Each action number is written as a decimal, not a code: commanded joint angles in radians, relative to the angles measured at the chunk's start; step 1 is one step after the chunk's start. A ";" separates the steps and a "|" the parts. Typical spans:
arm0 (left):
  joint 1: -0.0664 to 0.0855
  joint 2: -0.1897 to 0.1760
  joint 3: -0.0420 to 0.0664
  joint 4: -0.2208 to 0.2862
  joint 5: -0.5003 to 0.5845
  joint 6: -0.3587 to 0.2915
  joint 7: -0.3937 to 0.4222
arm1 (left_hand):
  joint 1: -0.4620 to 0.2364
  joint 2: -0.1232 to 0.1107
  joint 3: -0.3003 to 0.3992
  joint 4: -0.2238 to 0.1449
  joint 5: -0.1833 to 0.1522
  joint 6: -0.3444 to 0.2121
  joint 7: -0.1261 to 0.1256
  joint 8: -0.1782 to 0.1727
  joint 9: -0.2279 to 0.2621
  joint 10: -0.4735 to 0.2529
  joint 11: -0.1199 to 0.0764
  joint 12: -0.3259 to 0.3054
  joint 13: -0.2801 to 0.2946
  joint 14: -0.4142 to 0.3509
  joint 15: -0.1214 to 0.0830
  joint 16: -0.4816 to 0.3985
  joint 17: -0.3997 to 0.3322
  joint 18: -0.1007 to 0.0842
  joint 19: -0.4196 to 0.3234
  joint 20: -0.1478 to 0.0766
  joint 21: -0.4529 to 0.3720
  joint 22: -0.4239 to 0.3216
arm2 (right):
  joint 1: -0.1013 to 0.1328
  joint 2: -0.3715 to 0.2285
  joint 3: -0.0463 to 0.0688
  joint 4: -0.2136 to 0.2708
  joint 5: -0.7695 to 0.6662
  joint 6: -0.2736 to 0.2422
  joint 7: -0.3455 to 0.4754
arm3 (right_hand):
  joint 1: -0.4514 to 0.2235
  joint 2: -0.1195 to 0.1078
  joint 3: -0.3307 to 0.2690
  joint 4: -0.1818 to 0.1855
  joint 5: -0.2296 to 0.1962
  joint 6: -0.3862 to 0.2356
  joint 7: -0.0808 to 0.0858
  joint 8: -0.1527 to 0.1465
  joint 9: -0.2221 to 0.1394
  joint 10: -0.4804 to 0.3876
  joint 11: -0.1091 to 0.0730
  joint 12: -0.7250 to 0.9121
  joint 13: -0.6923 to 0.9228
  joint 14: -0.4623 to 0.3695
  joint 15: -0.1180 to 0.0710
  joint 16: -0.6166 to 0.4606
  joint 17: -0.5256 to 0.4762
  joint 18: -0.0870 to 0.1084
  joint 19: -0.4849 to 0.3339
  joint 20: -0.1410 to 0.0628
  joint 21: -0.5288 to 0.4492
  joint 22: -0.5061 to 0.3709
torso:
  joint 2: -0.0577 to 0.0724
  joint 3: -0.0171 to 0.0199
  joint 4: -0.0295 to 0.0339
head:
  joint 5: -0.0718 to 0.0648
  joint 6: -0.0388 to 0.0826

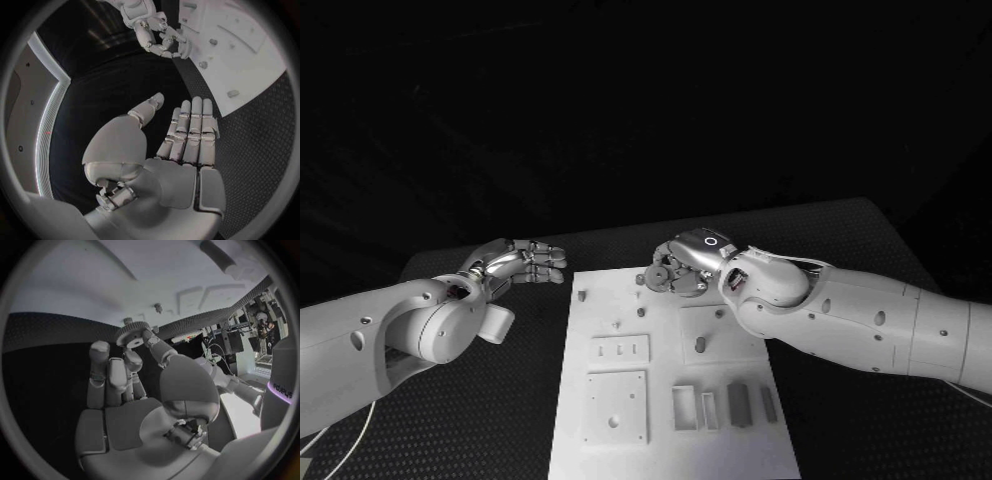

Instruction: Assemble the parts on the task board

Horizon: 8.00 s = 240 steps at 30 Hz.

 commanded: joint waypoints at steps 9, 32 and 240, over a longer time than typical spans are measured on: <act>0.001 0.001 0.000 0.003 0.004 -0.002 0.009 | -0.007 0.000 -0.002 0.001 -0.003 -0.006 0.020 -0.006 0.002 0.003 0.005 -0.005 -0.002 0.008 -0.002 -0.007 0.002 -0.002 0.003 -0.004 -0.006 -0.001 | -0.003 0.064 -0.006 -0.030 -0.068 -0.022 -0.019 | 0.006 -0.013 0.004 0.001 0.003 0.068 0.002 0.008 0.010 0.005 -0.005 0.002 -0.003 -0.001 -0.007 0.003 -0.002 0.048 0.002 -0.003 0.006 0.020 | 0.001 -0.0015 0.0812 | 0.009 -0.005; 0.001 0.007 0.001 0.004 0.004 0.000 0.009 | -0.007 -0.001 -0.002 0.001 -0.003 -0.006 0.020 -0.006 0.002 0.003 0.005 -0.006 -0.002 0.008 -0.002 -0.009 0.003 -0.002 0.003 -0.004 -0.007 -0.001 | -0.023 0.140 -0.036 -0.111 -0.080 -0.015 -0.016 | 0.010 -0.015 0.006 0.001 0.003 0.066 0.002 0.006 0.010 0.005 -0.005 0.002 -0.005 -0.001 -0.007 0.003 -0.003 0.048 0.002 -0.004 0.005 0.019 | 0.001 -0.0012 0.0805 | 0.022 -0.016; -0.023 0.041 -0.001 -0.139 0.016 0.020 0.020 | -0.006 0.001 -0.001 0.001 -0.004 -0.003 0.018 -0.010 0.009 0.012 0.004 -0.013 -0.001 0.014 -0.003 -0.017 0.014 -0.002 0.009 -0.005 -0.012 0.003 | -0.023 -0.187 -0.021 -0.256 0.453 0.236 0.412 | 0.053 -0.151 0.015 0.002 0.002 -0.074 0.009 -0.056 -0.018 -0.065 0.003 0.018 -0.064 -0.072 0.002 -0.040 -0.100 0.048 -0.036 0.024 -0.038 0.021 | -0.042 0.0265 0.0194 | 0.003 -0.011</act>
